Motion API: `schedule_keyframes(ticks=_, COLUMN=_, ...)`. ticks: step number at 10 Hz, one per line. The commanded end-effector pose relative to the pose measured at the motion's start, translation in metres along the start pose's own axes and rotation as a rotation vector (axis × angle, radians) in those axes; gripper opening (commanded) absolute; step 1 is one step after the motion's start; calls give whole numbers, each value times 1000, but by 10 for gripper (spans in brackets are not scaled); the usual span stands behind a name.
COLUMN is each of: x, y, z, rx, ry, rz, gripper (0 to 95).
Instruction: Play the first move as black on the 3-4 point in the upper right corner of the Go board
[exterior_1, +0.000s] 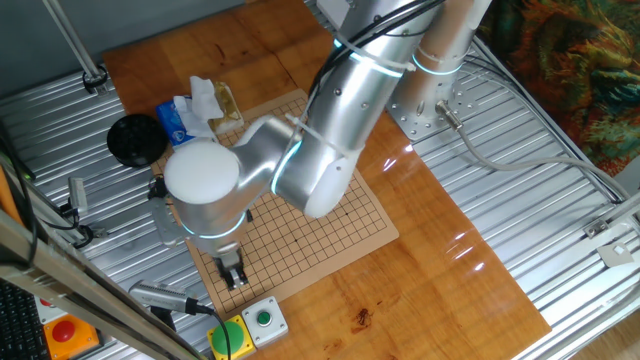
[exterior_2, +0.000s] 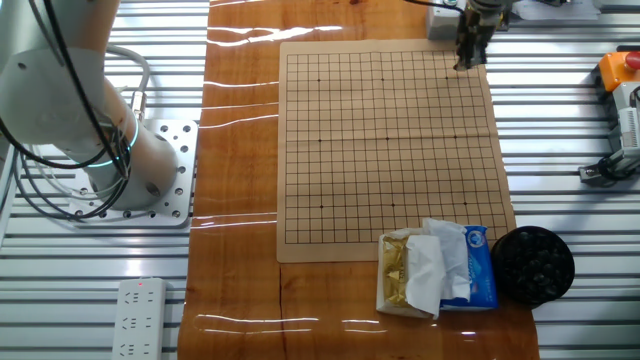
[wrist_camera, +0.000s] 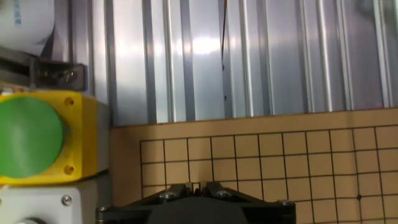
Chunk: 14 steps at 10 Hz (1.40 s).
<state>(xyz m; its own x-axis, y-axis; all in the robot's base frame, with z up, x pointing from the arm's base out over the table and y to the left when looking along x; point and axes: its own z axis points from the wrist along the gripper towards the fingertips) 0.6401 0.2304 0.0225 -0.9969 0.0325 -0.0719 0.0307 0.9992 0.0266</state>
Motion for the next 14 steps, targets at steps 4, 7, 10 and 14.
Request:
schedule_keyframes(ticks=4, x=14, y=0, z=0, rx=-24, ry=-6, rz=-1, gripper=0)
schedule_keyframes(ticks=7, x=14, y=5, z=1, rx=-48, ry=-8, rz=0, gripper=0)
schedule_keyframes(ticks=10, x=15, y=10, z=4, rx=-56, ry=-13, rz=0, gripper=0)
schedule_keyframes(ticks=14, x=14, y=13, z=6, rx=-62, ry=-23, rz=-6, gripper=0)
